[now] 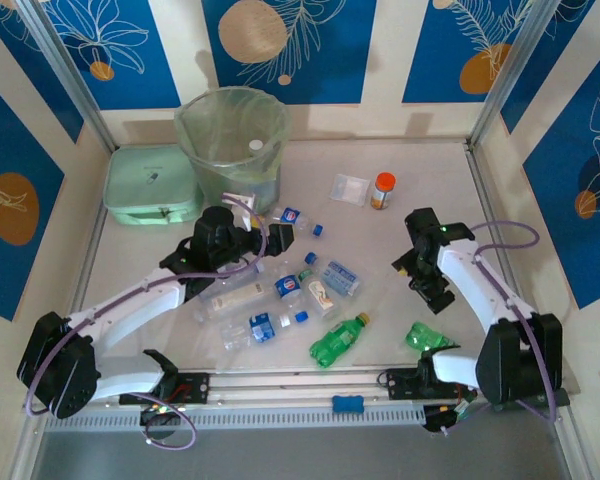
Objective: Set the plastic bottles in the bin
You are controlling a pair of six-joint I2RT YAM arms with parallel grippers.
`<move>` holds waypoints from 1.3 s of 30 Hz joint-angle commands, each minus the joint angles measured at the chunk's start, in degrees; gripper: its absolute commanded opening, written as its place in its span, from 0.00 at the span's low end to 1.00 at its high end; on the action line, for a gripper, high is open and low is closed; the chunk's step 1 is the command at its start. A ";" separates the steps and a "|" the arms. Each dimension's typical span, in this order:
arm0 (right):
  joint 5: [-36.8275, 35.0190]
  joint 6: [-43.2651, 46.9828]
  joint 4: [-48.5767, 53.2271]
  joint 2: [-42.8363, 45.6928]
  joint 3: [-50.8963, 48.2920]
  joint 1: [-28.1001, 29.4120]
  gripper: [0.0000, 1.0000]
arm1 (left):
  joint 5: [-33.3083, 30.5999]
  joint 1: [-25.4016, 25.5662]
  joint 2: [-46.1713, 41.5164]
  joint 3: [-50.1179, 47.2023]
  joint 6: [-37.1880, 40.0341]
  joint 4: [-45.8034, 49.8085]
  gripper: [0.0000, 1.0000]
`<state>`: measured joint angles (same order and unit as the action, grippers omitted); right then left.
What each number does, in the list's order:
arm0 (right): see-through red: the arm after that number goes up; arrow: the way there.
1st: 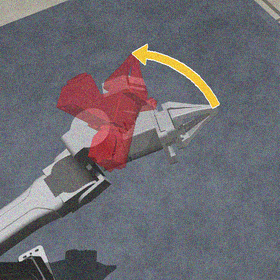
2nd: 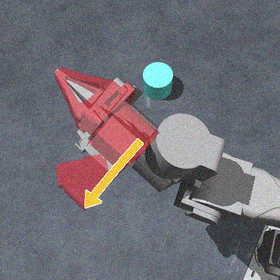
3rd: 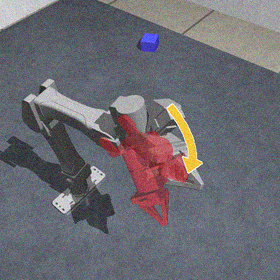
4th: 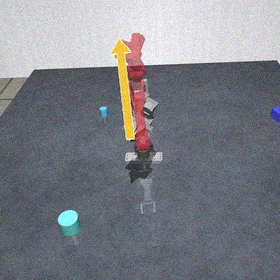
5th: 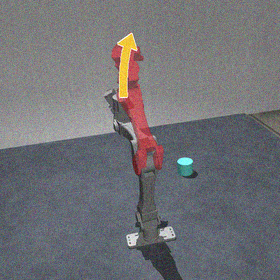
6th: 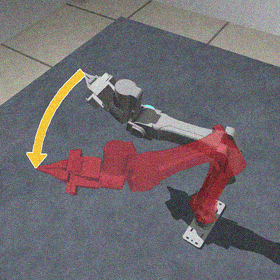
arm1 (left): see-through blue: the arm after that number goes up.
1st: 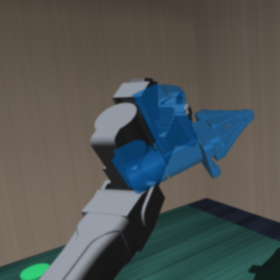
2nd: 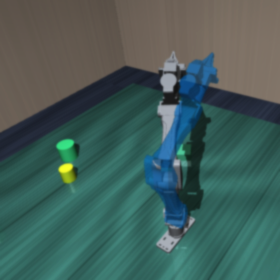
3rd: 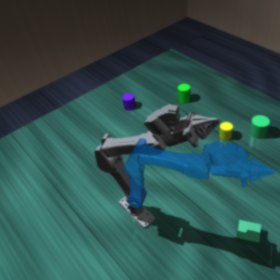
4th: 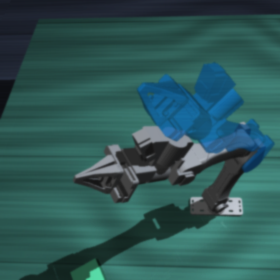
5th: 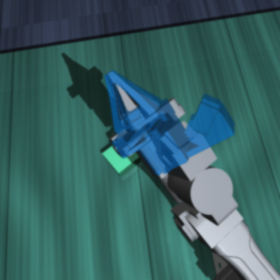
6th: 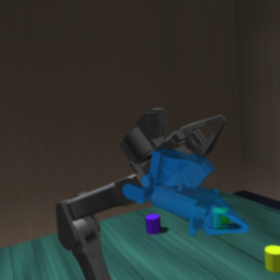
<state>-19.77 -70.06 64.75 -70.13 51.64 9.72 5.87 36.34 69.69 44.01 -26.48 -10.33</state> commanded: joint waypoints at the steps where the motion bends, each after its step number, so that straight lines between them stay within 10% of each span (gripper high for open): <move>1: 5.38 -7.88 11.01 3.74 1.16 -0.29 0.99 | -0.87 -0.39 -0.01 -0.68 1.52 -2.79 1.00; 9: 10.19 -23.26 19.48 2.98 2.04 -0.90 0.99 | -1.65 -1.82 -0.16 -2.38 2.54 -4.34 1.00; 26: 4.89 -24.91 10.57 -6.00 -4.86 -10.98 0.99 | -0.51 -7.33 -3.68 -5.07 1.27 -4.79 1.00; 39: 5.98 -31.21 1.08 -9.82 -13.68 -8.32 0.97 | 0.33 -7.86 -4.10 -4.63 0.87 -4.07 1.00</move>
<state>-13.26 -97.80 66.59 -79.57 38.41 0.75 5.50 29.21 66.89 39.46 -25.19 -14.13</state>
